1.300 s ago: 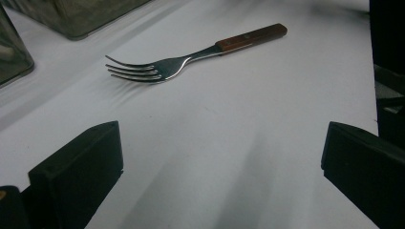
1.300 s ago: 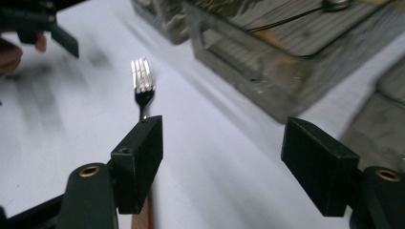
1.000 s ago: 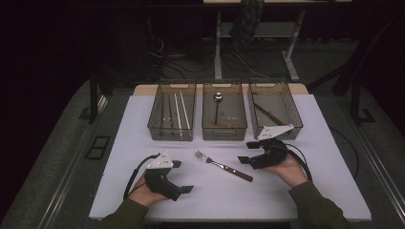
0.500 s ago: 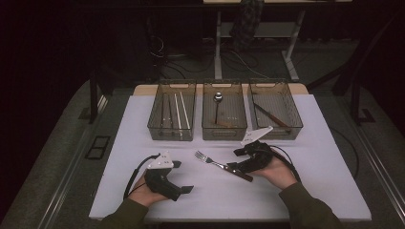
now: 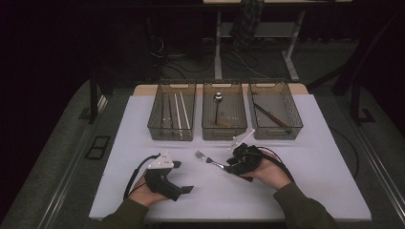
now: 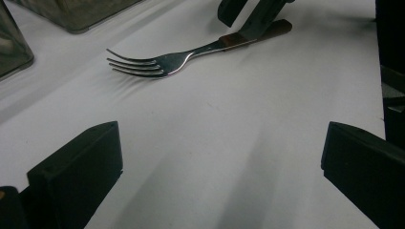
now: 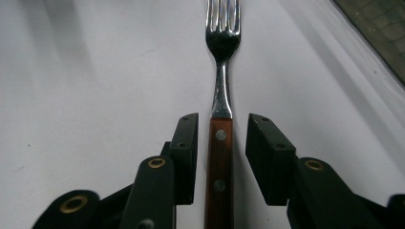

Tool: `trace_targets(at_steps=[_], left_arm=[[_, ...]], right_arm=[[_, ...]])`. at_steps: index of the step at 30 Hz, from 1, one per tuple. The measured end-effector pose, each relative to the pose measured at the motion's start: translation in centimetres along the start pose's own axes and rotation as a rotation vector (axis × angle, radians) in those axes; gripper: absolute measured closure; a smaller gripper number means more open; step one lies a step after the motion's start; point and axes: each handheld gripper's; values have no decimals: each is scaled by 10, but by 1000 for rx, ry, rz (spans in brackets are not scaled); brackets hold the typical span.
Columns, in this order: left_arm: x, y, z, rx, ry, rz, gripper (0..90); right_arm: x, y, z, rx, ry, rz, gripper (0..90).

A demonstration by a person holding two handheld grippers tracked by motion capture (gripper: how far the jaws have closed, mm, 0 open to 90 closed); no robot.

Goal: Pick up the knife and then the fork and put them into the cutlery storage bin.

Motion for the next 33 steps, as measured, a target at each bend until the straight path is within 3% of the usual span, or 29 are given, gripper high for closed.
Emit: trace_targets(at_steps=[8,12,29,33], left_arm=[[0,0,0,-1,3,2,0],[0,0,0,-3,1,2,0],[-1,-1,-1,-11,10,9,0],[-1,-1,-1,-13,9,9,0]], right_arm=[[-6,-3,0,5,45,-13,722],[-9,-1,-5,30,91,-11,737],[-30,5,-57,74,496,28,745],[-33,8,-63,77,544,50,769]])
Point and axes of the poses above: each handheld gripper's, and its own axes: x roughly backward along the jaws, z roughly out of its underside, y roughly to its left
